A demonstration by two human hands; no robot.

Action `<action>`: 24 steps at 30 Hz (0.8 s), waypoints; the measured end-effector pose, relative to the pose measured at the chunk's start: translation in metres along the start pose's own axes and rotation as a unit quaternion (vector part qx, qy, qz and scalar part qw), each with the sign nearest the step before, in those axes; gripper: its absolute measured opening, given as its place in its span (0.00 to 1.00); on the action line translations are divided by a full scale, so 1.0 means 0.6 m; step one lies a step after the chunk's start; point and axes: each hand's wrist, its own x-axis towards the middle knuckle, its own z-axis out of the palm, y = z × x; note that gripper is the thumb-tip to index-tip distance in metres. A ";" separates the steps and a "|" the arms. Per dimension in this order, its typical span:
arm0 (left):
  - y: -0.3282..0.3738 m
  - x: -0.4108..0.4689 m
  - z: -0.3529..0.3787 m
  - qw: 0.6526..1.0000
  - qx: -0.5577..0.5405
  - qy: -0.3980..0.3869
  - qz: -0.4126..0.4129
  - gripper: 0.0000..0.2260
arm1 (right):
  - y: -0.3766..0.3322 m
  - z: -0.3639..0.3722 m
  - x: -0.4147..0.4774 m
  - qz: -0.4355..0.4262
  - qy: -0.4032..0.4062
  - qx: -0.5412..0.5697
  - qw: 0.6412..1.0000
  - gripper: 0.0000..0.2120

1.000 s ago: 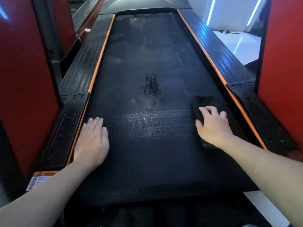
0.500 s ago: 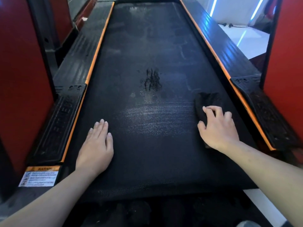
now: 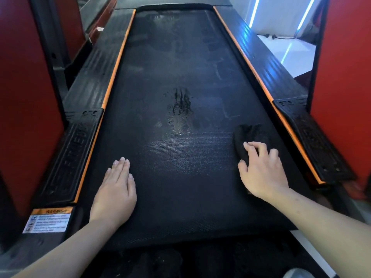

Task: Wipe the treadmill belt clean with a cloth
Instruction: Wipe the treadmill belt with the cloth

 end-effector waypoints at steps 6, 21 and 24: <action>-0.004 -0.014 0.007 1.000 0.005 0.014 0.005 0.23 | 0.000 0.000 -0.020 0.006 0.009 0.003 1.000 0.28; -0.010 -0.054 0.011 0.998 0.035 0.053 0.029 0.25 | 0.007 -0.003 -0.057 0.003 0.018 -0.003 1.000 0.28; -0.010 -0.063 0.010 0.997 0.036 0.055 0.031 0.25 | 0.009 -0.005 -0.066 0.001 0.018 -0.001 1.000 0.28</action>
